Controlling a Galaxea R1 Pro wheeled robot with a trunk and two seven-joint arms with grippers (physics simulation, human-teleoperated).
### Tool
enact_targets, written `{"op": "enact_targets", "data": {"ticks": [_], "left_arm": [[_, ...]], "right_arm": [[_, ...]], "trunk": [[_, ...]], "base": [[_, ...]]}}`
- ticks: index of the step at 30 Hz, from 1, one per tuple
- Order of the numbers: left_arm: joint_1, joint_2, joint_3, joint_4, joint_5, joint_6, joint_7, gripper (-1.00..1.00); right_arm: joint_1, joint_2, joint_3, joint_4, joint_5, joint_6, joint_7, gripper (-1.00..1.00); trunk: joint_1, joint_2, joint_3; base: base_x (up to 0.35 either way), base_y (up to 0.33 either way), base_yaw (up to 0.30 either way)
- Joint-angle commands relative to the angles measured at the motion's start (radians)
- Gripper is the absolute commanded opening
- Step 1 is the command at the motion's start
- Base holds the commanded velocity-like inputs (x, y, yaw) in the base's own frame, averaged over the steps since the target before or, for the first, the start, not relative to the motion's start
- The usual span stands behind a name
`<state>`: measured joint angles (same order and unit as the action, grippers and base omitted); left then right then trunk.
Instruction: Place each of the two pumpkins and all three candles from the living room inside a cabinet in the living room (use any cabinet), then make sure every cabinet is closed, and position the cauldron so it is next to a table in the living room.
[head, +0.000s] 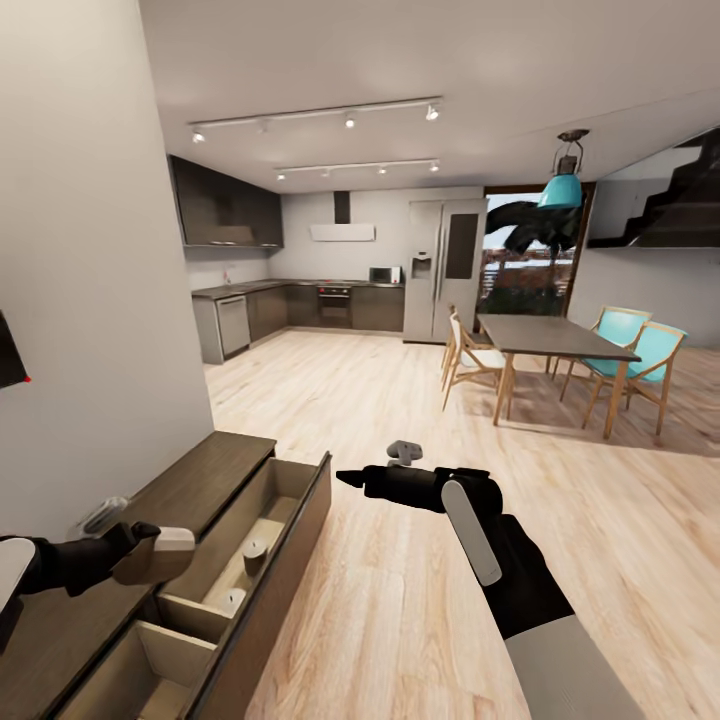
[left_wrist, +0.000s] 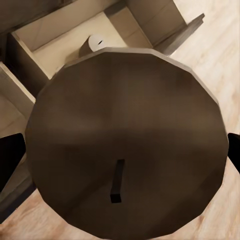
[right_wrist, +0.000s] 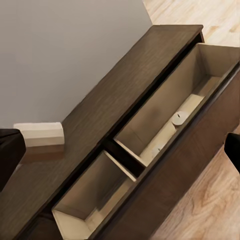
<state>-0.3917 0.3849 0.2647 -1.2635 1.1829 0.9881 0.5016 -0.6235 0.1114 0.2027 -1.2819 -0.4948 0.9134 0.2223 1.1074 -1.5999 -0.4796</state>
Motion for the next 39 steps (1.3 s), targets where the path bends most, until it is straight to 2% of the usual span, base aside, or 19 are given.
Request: {"op": "enact_targets", "data": {"ticks": [1, 13, 24, 39], "left_arm": [[-0.001, 0.000, 0.001, -0.001, 0.018, 0.000, 0.008, -1.00], [-0.001, -0.002, -0.001, -0.003, 0.018, 0.001, 0.008, -1.00], [-0.001, -0.002, -0.001, -0.002, 0.018, 0.001, 0.008, -1.00], [-0.001, -0.001, -0.001, 0.000, 0.018, 0.000, 0.009, -1.00]], "right_arm": [[-0.001, 0.001, -0.001, 0.000, 0.008, 0.004, 0.008, 1.00], [-0.001, 0.001, -0.002, 0.000, 0.008, 0.004, 0.009, 1.00], [-0.001, 0.002, 0.000, 0.000, 0.008, 0.004, 0.008, 1.00], [-0.001, 0.002, 0.000, 0.000, 0.008, 0.004, 0.009, 1.00]], "trunk": [[0.000, -0.001, -0.001], [0.000, -0.001, -0.001], [0.000, -0.001, 0.006], [0.000, -0.001, 0.007]], "base": [[0.041, 0.052, 0.115], [0.074, -0.014, 0.014], [0.134, 0.005, -0.121], [0.230, 0.064, -0.002]]}}
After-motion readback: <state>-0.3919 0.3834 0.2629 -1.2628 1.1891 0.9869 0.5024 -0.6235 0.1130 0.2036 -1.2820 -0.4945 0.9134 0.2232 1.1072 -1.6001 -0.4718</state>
